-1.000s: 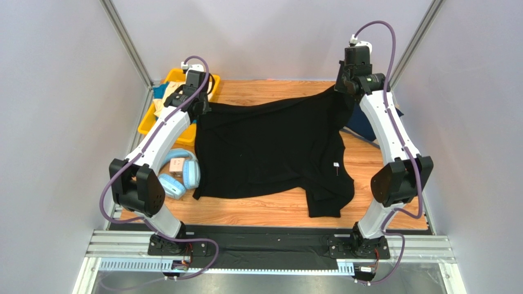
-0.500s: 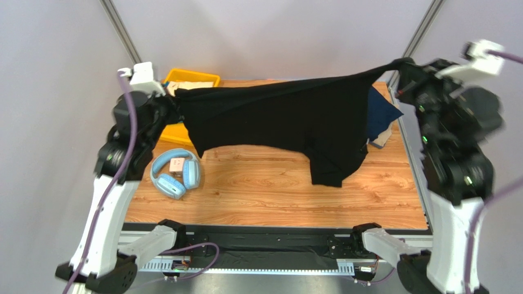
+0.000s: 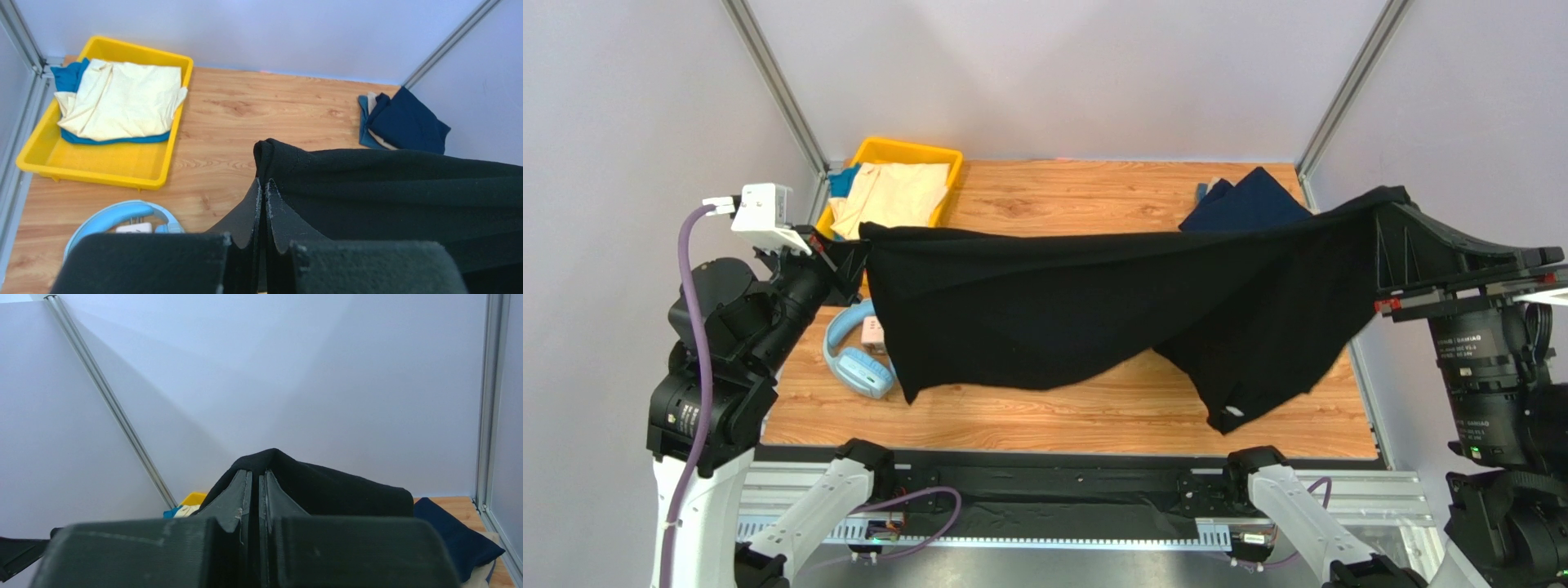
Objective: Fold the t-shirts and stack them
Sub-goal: Flatten out the tshirt
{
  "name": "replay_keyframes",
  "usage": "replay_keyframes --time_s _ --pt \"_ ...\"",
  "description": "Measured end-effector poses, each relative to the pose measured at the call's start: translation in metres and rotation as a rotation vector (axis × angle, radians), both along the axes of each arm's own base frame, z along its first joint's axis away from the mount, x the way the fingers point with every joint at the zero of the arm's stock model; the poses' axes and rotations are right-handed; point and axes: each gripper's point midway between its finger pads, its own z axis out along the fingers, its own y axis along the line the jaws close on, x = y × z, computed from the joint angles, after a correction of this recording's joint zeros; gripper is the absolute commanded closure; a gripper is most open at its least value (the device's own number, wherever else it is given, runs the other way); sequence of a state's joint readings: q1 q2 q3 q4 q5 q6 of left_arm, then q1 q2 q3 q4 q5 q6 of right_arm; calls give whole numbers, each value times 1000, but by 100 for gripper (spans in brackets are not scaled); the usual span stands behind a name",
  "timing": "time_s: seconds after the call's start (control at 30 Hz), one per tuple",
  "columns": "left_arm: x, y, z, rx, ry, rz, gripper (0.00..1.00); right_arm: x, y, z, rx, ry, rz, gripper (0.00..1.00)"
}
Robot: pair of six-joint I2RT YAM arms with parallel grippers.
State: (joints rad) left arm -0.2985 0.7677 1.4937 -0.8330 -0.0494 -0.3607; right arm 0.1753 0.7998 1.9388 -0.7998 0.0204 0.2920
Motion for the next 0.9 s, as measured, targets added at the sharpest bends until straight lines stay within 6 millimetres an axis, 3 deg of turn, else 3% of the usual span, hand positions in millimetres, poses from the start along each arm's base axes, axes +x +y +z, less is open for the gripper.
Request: replay_keyframes --time_s 0.1,0.2,0.3,0.4,0.57,0.67,0.7,0.8,0.87,0.9 --pt "-1 -2 -7 3 23 -13 100 -5 3 0 -7 -7 19 100" --pt "3 -4 -15 10 46 -14 100 4 5 -5 -12 13 21 100" --pt "15 -4 -29 25 86 2 100 30 9 -17 -26 71 20 100" --pt "38 -5 -56 59 169 35 100 79 18 -42 -50 173 18 100" --pt "91 -7 -116 148 370 107 100 194 32 -127 -115 475 -10 100" --pt "122 -10 -167 212 505 144 100 251 37 -200 -165 677 -34 100" --pt "127 -9 -184 234 550 154 100 265 37 -228 -184 751 -44 100" --pt "137 -7 -221 285 648 178 100 287 34 -286 -229 908 -78 100" --pt "145 -6 -238 311 690 193 100 297 31 -316 -254 991 -105 100" --pt "148 -5 -247 327 711 202 100 298 30 -321 -258 1004 -109 100"
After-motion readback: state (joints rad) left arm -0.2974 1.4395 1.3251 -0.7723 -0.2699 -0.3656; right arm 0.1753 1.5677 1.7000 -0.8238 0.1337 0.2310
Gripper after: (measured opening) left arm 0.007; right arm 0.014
